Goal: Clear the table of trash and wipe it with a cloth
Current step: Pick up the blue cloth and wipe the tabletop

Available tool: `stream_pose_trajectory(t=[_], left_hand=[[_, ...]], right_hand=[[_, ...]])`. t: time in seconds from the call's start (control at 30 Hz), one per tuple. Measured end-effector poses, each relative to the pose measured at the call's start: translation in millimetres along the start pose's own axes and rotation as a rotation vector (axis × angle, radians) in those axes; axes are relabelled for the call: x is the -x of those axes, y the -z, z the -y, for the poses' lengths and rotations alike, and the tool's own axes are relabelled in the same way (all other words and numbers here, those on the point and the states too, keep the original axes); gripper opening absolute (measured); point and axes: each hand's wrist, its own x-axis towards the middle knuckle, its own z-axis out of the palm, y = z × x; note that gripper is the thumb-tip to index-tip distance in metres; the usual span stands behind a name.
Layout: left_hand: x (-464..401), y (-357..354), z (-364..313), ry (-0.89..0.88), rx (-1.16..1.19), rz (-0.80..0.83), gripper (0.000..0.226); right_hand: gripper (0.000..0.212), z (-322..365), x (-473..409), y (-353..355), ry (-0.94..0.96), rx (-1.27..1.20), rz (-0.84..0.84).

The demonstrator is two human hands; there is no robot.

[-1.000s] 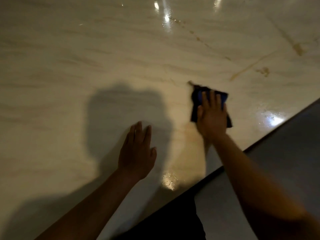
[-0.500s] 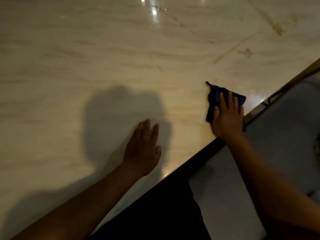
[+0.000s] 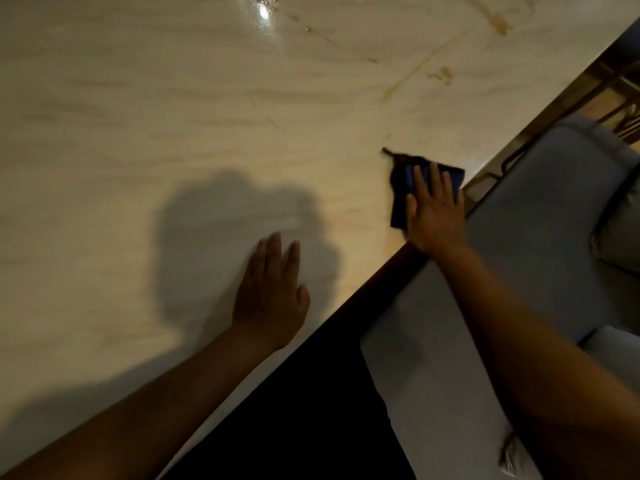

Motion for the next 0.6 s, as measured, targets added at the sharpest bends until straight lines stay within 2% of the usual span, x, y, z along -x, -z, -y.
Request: stream_pose_trajectory(t=[0.07,0.1,0.17,0.23,0.3,0.37,0.43,0.5,0.57,0.6], left_hand=[[-1.6,0.4,-3.4,0.012,0.000,-0.002,0.075],[-3.4,-0.5,-4.6,0.020,0.001,-0.004,0.076],[-10.2,-1.6,-7.2,0.022,0.003,-0.027,0.077],[-17.1,-0.6,-9.6,0.013,0.026,-0.051,0.076],[-21.5,0.6,-10.6,0.009,0.031,-0.053,0.074],[-23.4,0.4,-10.0,0.016,0.023,-0.049,0.075],[-28.0,1.0,-8.8,0.023,0.023,-0.057,0.076],[-36.7,2.8,-7.7,0.023,0.022,-0.048,0.076],[-48.2,6.6,-5.7,0.035,0.027,-0.068,0.074],[-53.8,8.7,-4.1,0.051,0.031,-0.074,0.074]], right_hand=[[0.059,12.6,-10.0,-1.6,-0.085,-0.043,0.003],[0.060,27.6,-2.1,-5.3,-0.065,-0.041,-0.037],[0.061,64.4,35.2,-12.5,0.097,-0.037,-0.066],[0.062,87.8,80.7,-17.4,0.318,-0.033,0.022],[0.060,86.2,95.7,-11.1,0.474,-0.028,0.088],[0.058,64.6,69.3,-8.7,0.536,-0.004,0.070],[0.058,42.8,17.9,-6.1,0.450,0.028,0.031],[0.060,27.2,-35.9,1.1,0.250,0.021,0.018],[0.062,32.7,-66.7,2.7,0.068,-0.019,0.023],[0.063,42.4,-69.2,0.4,0.035,-0.027,0.011]])
